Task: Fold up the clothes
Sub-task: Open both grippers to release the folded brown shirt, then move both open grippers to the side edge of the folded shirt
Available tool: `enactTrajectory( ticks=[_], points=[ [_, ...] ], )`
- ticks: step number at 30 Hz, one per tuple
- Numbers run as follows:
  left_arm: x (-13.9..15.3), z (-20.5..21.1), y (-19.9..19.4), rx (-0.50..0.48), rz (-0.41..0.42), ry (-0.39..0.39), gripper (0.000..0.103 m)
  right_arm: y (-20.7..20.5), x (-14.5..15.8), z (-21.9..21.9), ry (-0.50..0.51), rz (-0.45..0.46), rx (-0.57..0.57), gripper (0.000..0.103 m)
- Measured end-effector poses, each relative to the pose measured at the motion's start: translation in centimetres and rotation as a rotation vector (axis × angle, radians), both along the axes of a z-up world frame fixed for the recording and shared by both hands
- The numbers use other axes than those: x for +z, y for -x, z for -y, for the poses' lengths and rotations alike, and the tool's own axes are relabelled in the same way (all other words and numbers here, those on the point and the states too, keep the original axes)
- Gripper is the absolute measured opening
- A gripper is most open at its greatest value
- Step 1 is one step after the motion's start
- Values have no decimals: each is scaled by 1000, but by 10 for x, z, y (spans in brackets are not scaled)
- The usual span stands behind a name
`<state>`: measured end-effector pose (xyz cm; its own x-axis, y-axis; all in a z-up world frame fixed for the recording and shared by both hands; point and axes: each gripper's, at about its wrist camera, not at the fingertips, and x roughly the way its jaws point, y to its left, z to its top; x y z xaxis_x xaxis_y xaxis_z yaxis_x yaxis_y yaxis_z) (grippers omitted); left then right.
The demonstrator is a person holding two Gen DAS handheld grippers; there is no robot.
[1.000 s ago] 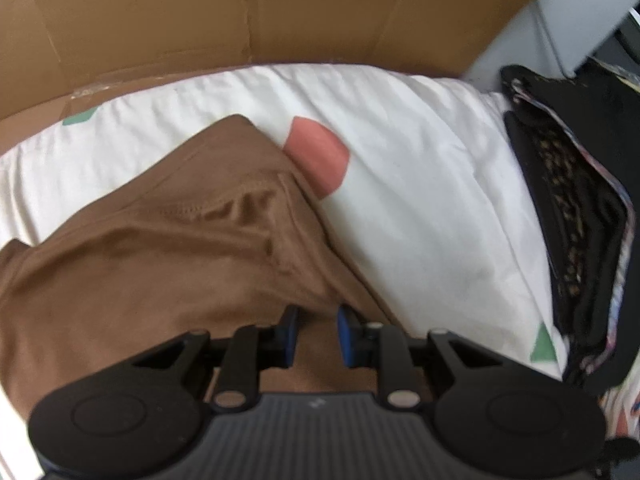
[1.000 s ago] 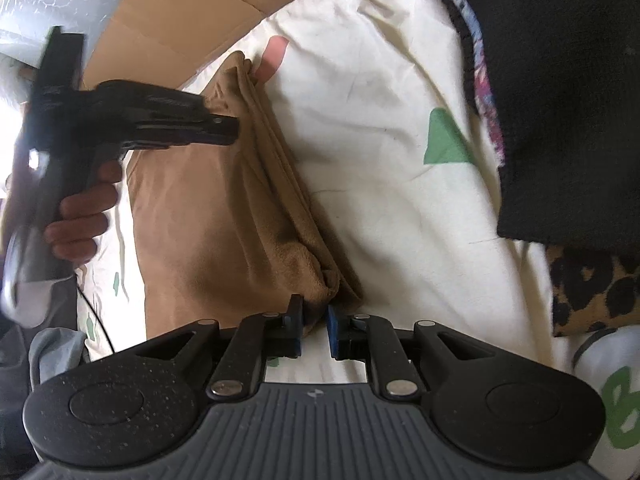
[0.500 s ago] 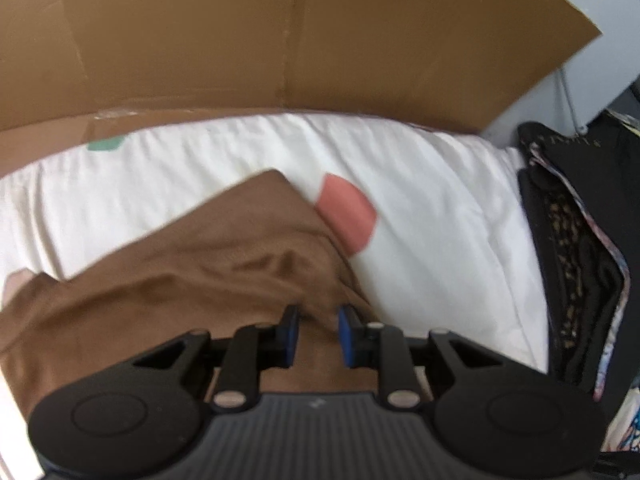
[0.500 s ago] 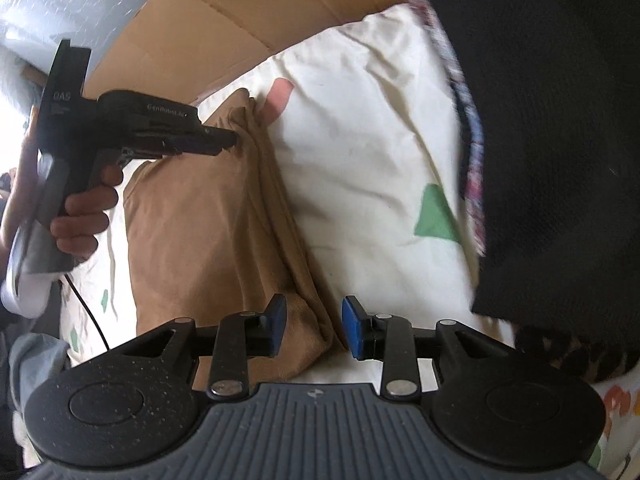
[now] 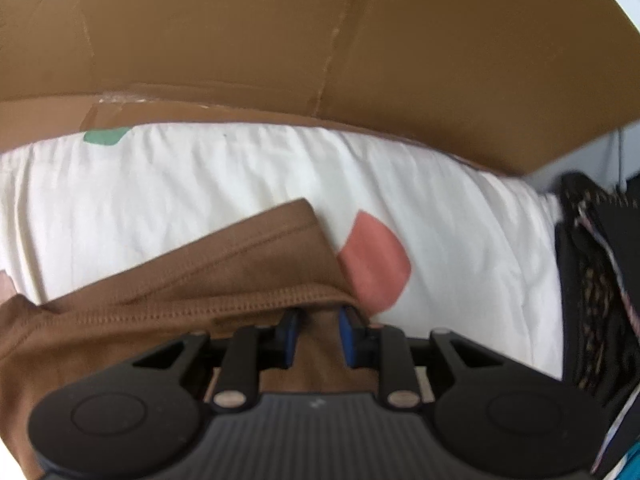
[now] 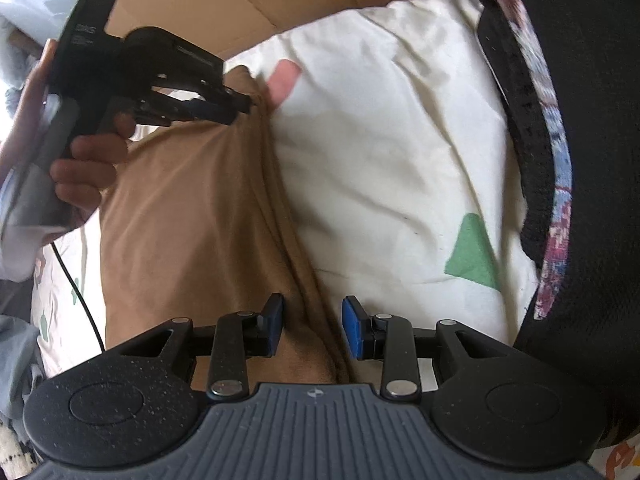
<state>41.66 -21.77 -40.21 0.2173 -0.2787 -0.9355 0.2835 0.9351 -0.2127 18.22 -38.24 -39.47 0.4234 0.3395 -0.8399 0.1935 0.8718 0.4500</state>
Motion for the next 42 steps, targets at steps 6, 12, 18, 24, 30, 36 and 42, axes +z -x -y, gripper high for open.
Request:
enactTrajectory(
  ticks=[6, 12, 18, 24, 30, 36, 42],
  points=[
    [29, -13, -1, -25, 41, 4, 30, 9, -2, 17, -61, 1, -48, 37],
    [76, -48, 7, -52, 107, 18, 58, 15, 6, 24, -77, 25, -68, 37],
    [99, -105, 38, 0, 80, 8, 67, 9, 14, 23, -67, 53, -74, 37],
    [92, -150, 76, 34, 30, 6, 67, 1, 22, 12, -36, 68, -43, 37],
    [90, -171, 99, 9, 33, -25, 70, -2, 26, 3, -28, 71, -24, 44],
    [92, -188, 122, 24, 30, -1, 71, -4, 32, -3, 1, 71, -10, 51],
    [99, -210, 140, 91, 27, 30, 72, -5, 40, -7, 19, 77, -15, 51]
  ],
)
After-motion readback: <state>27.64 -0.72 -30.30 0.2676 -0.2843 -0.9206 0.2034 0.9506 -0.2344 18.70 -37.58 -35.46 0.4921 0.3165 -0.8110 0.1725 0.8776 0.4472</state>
